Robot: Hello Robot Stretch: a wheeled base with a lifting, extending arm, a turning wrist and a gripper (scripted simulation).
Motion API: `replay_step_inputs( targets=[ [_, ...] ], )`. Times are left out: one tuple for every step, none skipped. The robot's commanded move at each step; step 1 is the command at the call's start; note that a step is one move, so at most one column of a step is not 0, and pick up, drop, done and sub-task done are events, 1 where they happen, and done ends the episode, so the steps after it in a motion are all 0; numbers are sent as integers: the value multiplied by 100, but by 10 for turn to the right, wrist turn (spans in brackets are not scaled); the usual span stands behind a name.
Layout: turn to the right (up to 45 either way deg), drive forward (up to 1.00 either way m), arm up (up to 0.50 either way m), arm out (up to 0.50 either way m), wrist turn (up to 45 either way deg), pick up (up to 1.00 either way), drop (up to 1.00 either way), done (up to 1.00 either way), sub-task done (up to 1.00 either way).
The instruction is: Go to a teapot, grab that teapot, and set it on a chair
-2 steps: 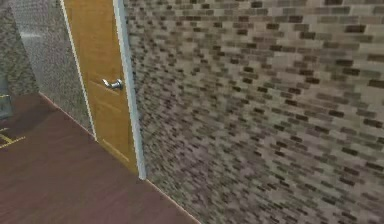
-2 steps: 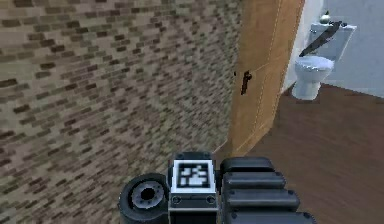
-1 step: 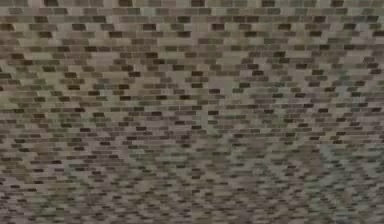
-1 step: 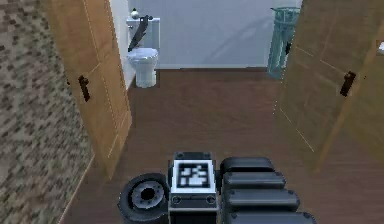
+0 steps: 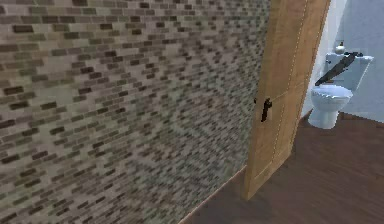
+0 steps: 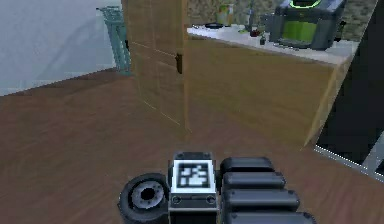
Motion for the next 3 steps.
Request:
replay_step_inputs(
  targets=[
    [0, 20, 0, 0, 0, 0, 0, 0, 0],
    [-450, 0, 0, 0, 0, 0, 0, 0, 0],
    [-450, 0, 0, 0, 0, 0, 0, 0, 0]
  ],
)
